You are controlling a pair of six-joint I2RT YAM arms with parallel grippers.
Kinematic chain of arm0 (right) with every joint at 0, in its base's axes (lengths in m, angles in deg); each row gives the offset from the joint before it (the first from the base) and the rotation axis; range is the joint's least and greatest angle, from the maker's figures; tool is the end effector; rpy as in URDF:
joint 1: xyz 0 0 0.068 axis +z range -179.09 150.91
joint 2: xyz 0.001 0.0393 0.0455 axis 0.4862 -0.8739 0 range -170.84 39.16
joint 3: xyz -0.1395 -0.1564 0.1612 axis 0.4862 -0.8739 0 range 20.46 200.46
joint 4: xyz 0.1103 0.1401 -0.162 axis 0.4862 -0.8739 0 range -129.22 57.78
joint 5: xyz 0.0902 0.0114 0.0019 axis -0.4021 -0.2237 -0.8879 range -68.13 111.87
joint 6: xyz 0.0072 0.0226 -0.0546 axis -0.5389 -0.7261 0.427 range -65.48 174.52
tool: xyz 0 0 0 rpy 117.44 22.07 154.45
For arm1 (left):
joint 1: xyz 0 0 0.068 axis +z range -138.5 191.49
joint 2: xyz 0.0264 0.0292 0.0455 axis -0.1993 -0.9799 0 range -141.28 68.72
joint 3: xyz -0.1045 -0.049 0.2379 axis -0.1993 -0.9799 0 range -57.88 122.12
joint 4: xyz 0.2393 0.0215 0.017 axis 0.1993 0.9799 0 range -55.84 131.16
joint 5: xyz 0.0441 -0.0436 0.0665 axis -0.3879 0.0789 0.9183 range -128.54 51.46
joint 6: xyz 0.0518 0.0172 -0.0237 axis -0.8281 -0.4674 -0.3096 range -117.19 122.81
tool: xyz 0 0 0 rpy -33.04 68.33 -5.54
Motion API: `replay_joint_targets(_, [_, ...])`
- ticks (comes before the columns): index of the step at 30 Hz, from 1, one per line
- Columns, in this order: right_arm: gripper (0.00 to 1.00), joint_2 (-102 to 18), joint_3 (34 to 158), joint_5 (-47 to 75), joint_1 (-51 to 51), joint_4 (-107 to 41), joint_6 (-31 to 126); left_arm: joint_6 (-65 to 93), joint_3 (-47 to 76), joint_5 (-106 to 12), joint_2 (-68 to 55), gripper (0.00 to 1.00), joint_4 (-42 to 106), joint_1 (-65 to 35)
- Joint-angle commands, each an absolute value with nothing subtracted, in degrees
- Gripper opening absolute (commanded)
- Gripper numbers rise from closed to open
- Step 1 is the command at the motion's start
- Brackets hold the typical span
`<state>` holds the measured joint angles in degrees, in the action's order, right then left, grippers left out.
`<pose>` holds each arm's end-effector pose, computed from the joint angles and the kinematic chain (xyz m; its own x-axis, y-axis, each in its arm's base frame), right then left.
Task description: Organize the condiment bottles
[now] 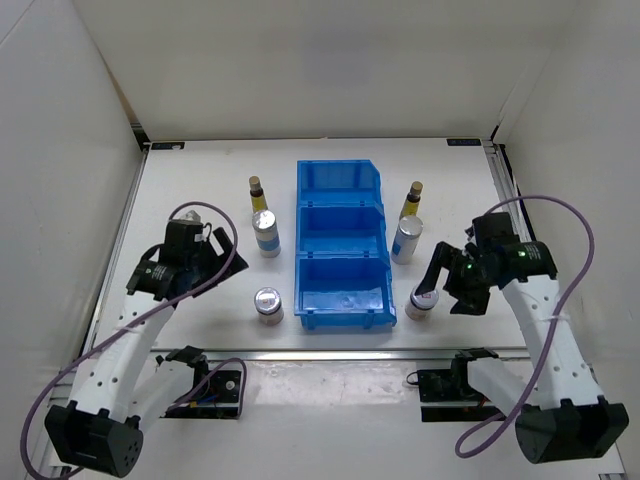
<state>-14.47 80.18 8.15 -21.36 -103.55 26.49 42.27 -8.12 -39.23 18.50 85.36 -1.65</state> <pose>0.1301 0.0280 0.2967 -0.9019 0.3384 -0.2686 0.2207 0.8953 0.3869 0.1489 -0.0354 0.2757 -0.7389 -0.4800 -0.4729 -0.3043 0.8639 -0.4014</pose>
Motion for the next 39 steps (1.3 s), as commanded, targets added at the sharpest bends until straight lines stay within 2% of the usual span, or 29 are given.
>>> replay_joint_targets(1, [0.96, -15.95, 76.72, 14.83, -21.09, -106.14, 24.2, 43.41, -9.62, -41.52, 18.45, 0.99, 86.63, -1.69])
replay_joint_targets(13, [0.96, -26.4, 73.19, 18.18, -18.73, -91.73, 22.27, 43.41, -11.29, -42.67, 16.33, 0.99, 86.63, -1.69])
replay_joint_targets(19, [0.91, -31.41, 72.58, 21.6, -15.65, -88.47, 21.13, 44.11, -11.29, -41.53, 16.33, 0.99, 86.63, -1.69])
replay_joint_targets(21, [0.82, -32.12, 71.35, 21.61, -15.64, -87.07, 21.13, 44.11, -11.29, -41.53, 16.33, 0.99, 86.63, -1.69])
replay_joint_targets(25, [0.73, -33.35, 69.77, 21.61, -15.64, -85.83, 20.6, 44.11, -11.29, -41.0, 16.33, 0.99, 86.63, -1.69])
replay_joint_targets(29, [0.5, -33.97, 69.76, 20.38, -15.12, -85.83, 21.13, 44.11, -11.82, -41.0, 16.33, 0.99, 86.63, -1.69])
replay_joint_targets(30, [0.4, -33.97, 71.33, 20.38, -15.12, -86.61, 21.65, 44.11, -11.82, -41.0, 16.33, 0.99, 86.63, -1.69])
replay_joint_targets(32, [0.31, -32.39, 72.66, 20.9, -15.12, -88.2, 21.65, 44.11, -11.82, -41.0, 16.33, 0.99, 86.63, -1.69])
replay_joint_targets(33, [0.22, -31.0, 73.45, 21.6, -15.12, -88.73, 22.26, 44.11, -11.82, -41.0, 15.81, 0.99, 86.63, -1.69])
replay_joint_targets(37, [0.05, -28.53, 79.15, 21.61, -13.98, -92.24, 23.49, 44.11, -11.82, -40.47, 15.81, 0.99, 86.63, -1.69])
replay_joint_targets(39, [0.0, -27.99, 84.07, 21.61, -12.48, -94.44, 24.02, 44.64, -11.82, -39.94, 16.33, 0.99, 86.63, -1.69])
